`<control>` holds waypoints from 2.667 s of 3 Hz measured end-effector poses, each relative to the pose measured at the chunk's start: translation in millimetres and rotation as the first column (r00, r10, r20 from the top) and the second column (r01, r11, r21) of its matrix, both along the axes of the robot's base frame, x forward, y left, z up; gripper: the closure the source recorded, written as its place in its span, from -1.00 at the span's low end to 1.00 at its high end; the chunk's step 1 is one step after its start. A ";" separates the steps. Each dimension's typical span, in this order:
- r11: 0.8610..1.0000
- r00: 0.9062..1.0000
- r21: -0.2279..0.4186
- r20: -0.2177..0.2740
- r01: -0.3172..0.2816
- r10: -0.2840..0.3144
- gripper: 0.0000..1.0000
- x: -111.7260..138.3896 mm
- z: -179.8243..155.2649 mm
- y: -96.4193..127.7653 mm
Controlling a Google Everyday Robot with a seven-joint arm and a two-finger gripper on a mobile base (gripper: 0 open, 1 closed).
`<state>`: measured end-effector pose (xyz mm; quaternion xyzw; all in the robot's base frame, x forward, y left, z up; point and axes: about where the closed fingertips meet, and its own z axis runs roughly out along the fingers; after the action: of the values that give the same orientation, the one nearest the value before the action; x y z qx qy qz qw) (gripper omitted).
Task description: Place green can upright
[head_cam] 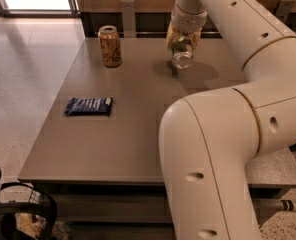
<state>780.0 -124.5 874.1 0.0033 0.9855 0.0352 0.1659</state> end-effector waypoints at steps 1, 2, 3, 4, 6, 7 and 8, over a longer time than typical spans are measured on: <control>0.999 0.992 0.031 0.127 -0.009 0.005 1.00 -4.9 38.8 -25.2; 0.996 0.962 0.070 0.270 -0.058 0.037 1.00 -12.6 70.4 -45.5; 0.989 0.912 0.093 0.404 -0.116 0.069 1.00 -26.3 100.6 -62.7; 0.981 0.872 0.091 0.478 -0.172 0.108 1.00 -33.3 117.8 -70.5; 0.903 0.711 0.107 0.657 -0.416 0.250 1.00 -27.3 158.2 -61.9; 0.815 0.553 -0.004 0.733 -0.579 0.396 1.00 -21.9 172.8 -45.2; 0.762 0.445 -0.138 0.741 -0.633 0.504 1.00 -19.2 171.3 -37.6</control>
Offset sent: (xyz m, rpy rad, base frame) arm -0.0439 -0.0676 0.1033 0.1319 -0.4578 0.0914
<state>760.8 -162.1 1045.4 -0.3294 0.7648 0.1651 0.5285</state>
